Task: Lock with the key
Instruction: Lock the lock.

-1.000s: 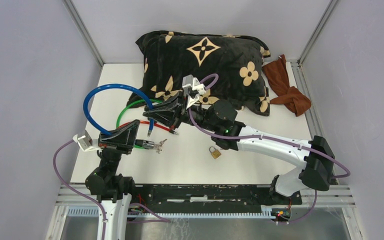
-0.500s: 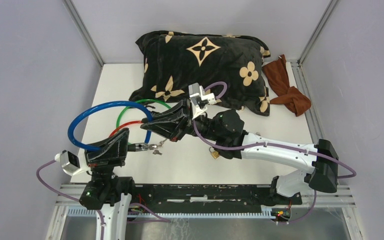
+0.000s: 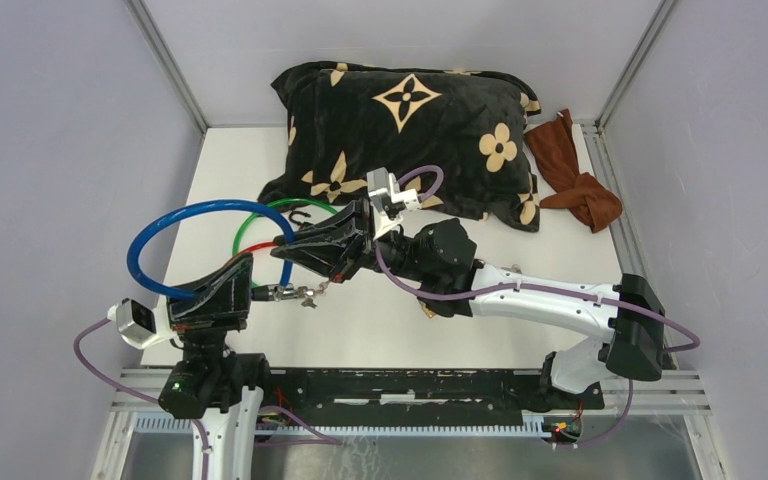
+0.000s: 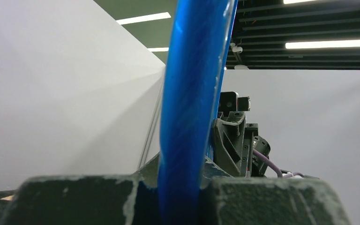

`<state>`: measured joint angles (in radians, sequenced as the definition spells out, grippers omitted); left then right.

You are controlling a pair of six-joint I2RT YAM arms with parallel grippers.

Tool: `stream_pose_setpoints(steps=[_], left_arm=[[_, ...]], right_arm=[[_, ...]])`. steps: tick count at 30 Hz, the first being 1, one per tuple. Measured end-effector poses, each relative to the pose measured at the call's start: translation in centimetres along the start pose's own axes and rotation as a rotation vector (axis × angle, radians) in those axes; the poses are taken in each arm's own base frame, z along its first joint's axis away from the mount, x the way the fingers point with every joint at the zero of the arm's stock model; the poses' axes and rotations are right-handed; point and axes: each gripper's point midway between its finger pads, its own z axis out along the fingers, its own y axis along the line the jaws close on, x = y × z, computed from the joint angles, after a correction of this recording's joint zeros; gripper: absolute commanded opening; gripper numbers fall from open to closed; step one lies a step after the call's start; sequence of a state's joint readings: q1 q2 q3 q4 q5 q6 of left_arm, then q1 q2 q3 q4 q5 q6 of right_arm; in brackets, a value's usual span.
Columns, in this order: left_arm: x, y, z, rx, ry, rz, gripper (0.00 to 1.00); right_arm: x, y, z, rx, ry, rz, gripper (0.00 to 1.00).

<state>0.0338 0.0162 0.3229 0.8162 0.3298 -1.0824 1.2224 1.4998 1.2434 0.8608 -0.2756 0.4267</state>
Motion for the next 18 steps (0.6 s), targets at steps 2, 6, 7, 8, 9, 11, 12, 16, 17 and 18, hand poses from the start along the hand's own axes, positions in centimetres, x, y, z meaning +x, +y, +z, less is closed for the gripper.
stream_pose_setpoints(steps=[2, 6, 7, 8, 9, 11, 12, 16, 17, 18], left_arm=[[0.0, 0.0, 0.0, -0.001, -0.002, -0.003, 0.02], [0.0, 0.2, 0.0, -0.009, -0.004, -0.011, 0.02], [0.0, 0.2, 0.0, -0.01, -0.004, -0.012, 0.02], [0.0, 0.2, 0.0, -0.01, -0.004, -0.012, 0.02], [0.0, 0.2, 0.0, -0.009, -0.003, -0.012, 0.02], [0.0, 0.2, 0.0, -0.01, -0.003, -0.012, 0.02], [0.0, 0.2, 0.0, -0.01, -0.003, -0.012, 0.02], [0.0, 0.2, 0.0, -0.01, -0.004, -0.012, 0.02], [0.0, 0.2, 0.0, -0.01, -0.004, -0.012, 0.02], [0.0, 0.2, 0.0, -0.01, -0.004, -0.012, 0.02]], right_arm=[[0.0, 0.0, 0.0, 0.0, 0.001, -0.009, 0.0], [-0.4, -0.1, 0.3, 0.003, -0.002, -0.049, 0.0], [-0.6, -0.2, 0.3, 0.006, -0.005, -0.063, 0.0], [-0.7, -0.3, 0.3, 0.009, -0.006, -0.075, 0.0], [-0.9, -0.3, 0.3, 0.013, -0.006, -0.087, 0.0], [-1.0, -0.4, 0.2, 0.017, -0.004, -0.104, 0.0], [-1.0, -0.4, 0.2, 0.018, -0.004, -0.11, 0.0], [-0.8, -0.5, 0.1, 0.021, 0.005, -0.114, 0.0], [-0.8, -0.5, 0.1, 0.02, 0.005, -0.114, 0.0], [-0.8, -0.5, 0.1, 0.021, 0.006, -0.112, 0.0]])
